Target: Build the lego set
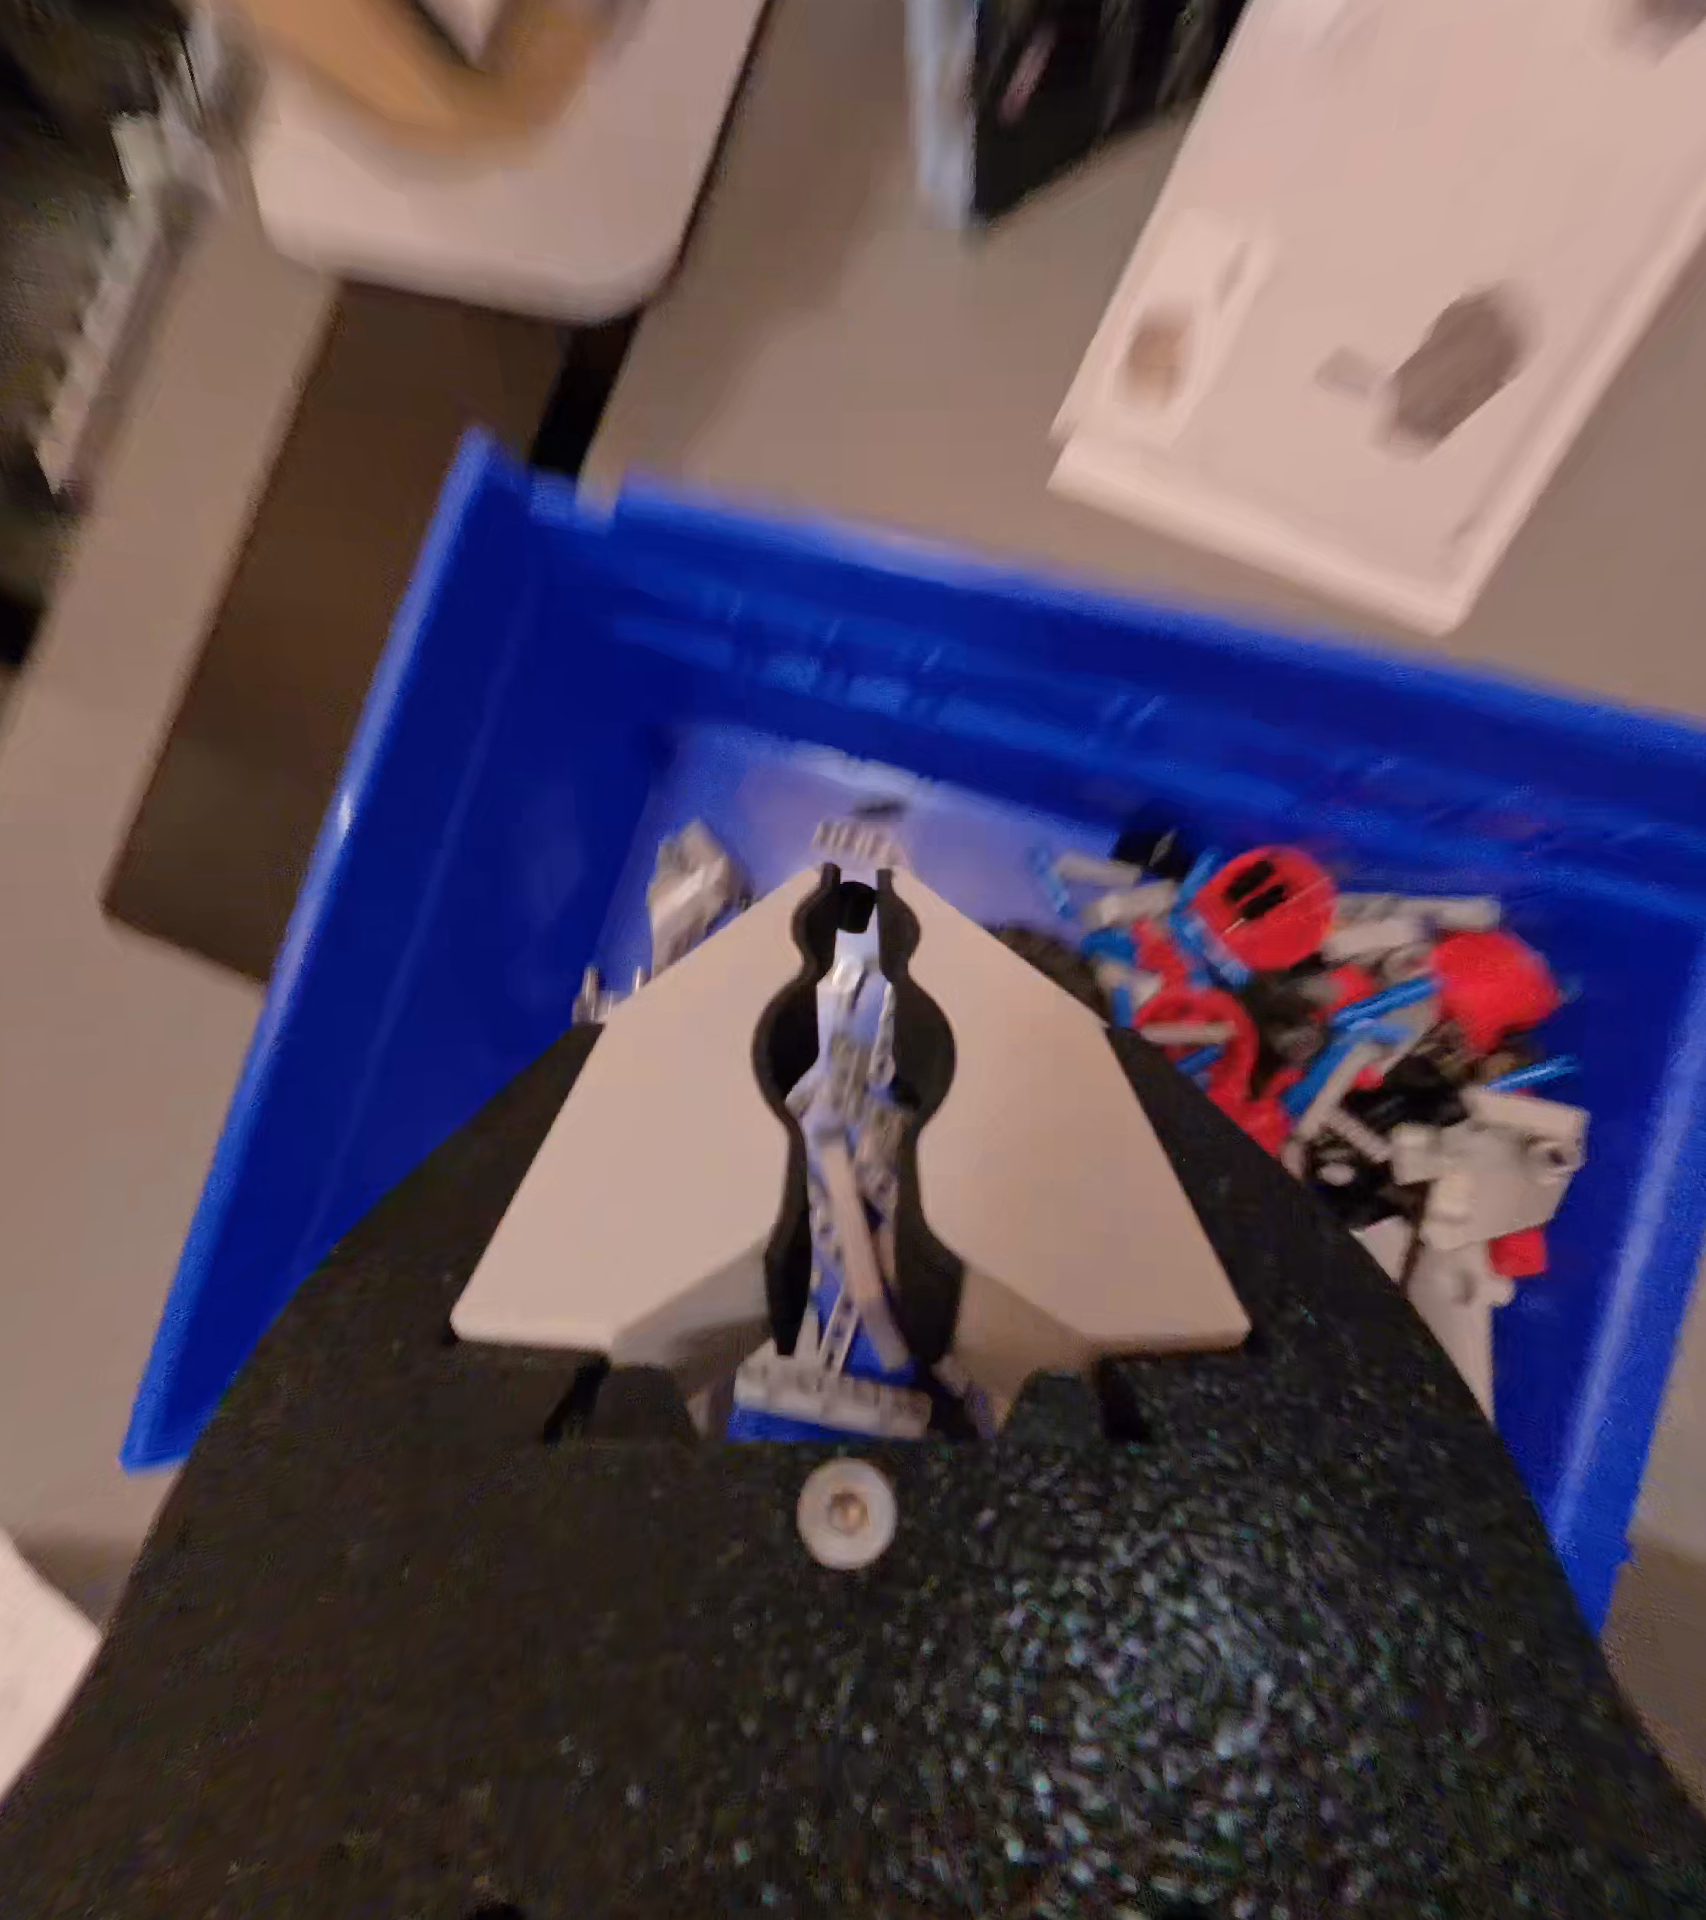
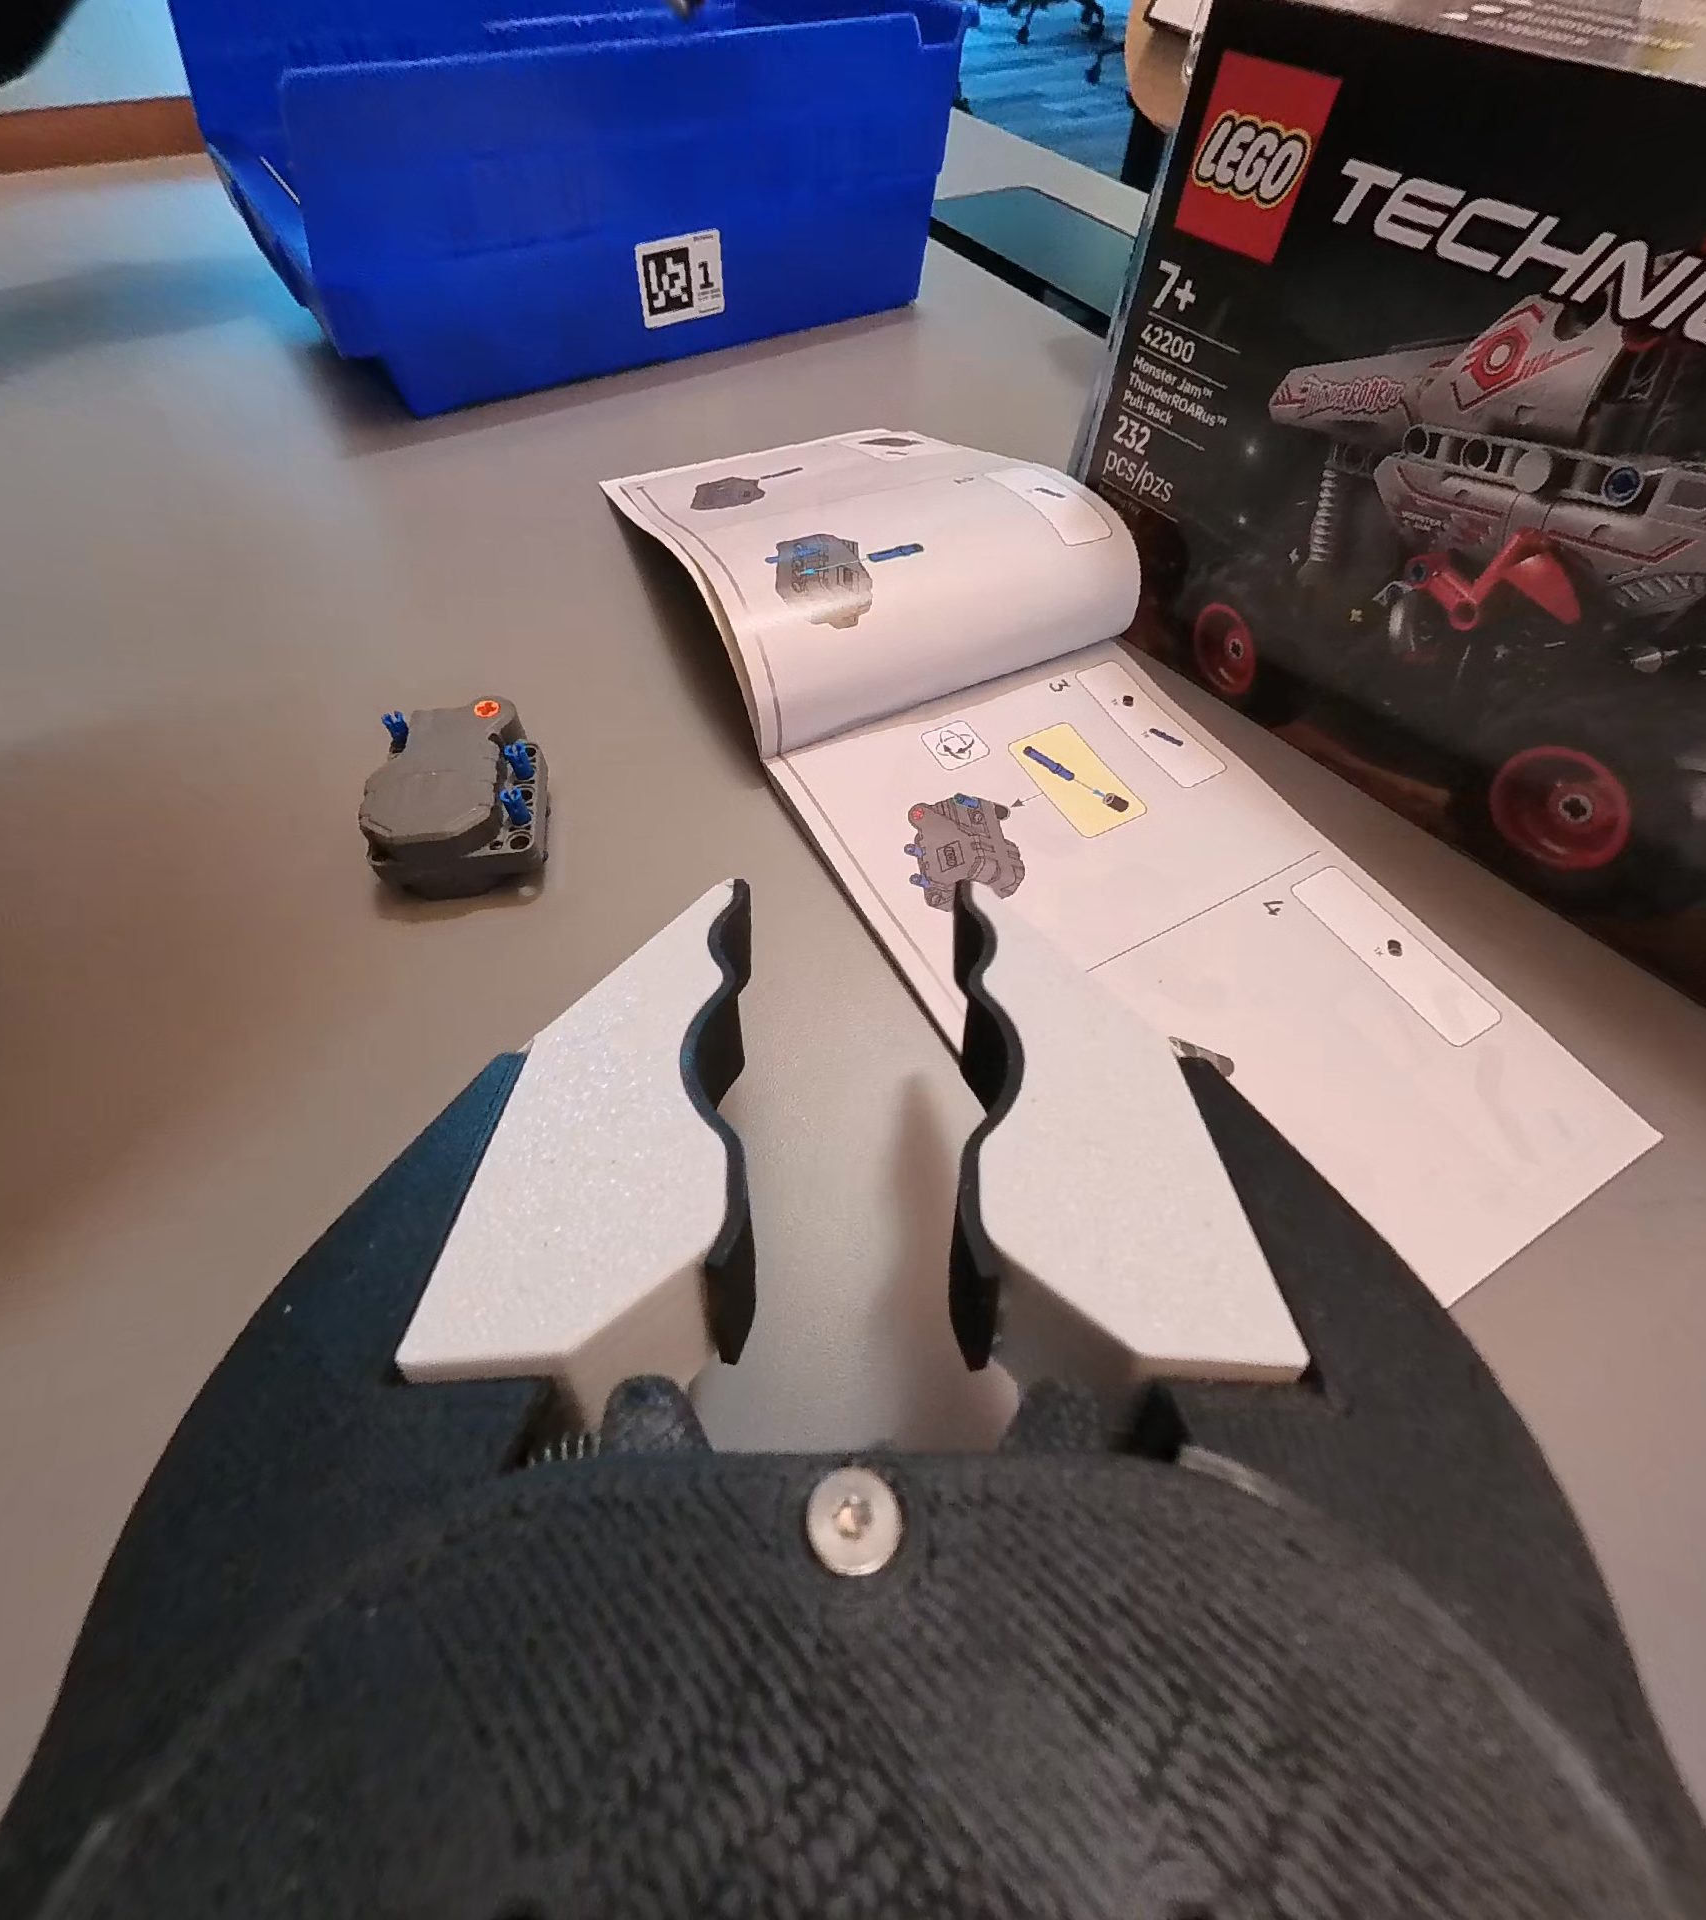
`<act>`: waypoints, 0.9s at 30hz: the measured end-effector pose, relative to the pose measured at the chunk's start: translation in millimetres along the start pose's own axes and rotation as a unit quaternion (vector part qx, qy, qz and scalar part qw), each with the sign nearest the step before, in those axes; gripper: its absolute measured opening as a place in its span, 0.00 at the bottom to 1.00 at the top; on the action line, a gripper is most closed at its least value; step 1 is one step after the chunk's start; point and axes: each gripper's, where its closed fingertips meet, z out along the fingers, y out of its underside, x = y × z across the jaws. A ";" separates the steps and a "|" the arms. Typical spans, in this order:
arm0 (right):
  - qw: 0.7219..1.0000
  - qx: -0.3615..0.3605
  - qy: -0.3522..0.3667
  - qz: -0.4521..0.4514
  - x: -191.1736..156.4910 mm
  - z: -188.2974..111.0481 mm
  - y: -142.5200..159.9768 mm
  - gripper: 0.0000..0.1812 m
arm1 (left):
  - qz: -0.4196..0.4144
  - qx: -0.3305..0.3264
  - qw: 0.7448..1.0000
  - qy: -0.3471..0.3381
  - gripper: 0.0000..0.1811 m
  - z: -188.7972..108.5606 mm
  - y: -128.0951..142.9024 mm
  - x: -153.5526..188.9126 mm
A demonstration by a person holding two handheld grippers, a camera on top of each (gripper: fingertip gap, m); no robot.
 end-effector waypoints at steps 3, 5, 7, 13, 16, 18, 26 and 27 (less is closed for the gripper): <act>1.000 0.007 -0.004 0.010 1.1 -1.5 -1.7 0.22 | 0.099 0.133 0.986 0.000 0.02 -27.2 -56.3 38.6; 1.000 0.018 -0.002 0.019 3.5 -3.9 -4.2 0.23 | 0.150 0.211 0.966 0.003 0.02 -44.4 -90.1 69.4; 0.999 0.041 0.001 0.034 5.9 -8.5 -9.6 0.23 | 0.183 0.273 0.944 0.009 0.02 -58.2 -118.1 99.3; 0.968 0.216 -0.040 0.123 0.2 -27.0 -58.6 0.19 | 0.207 0.392 0.895 0.046 0.02 -70.0 -178.9 179.4; 0.951 0.258 -0.114 0.126 -29.5 -28.2 -87.2 0.19 | 0.210 0.422 0.880 0.063 0.02 -53.6 -204.3 222.9; 0.946 0.248 -0.172 0.121 -59.1 -24.1 -95.3 0.19 | 0.221 0.428 0.872 0.081 0.02 -32.4 -215.9 256.5; 0.890 0.276 -0.299 0.208 -111.6 -34.1 -99.3 0.13 | 0.199 0.451 0.855 0.158 0.02 46.2 -234.7 324.9; 0.887 0.274 -0.306 0.210 -111.5 -33.5 -95.6 0.13 | 0.193 0.457 0.853 0.162 0.02 50.8 -237.4 326.4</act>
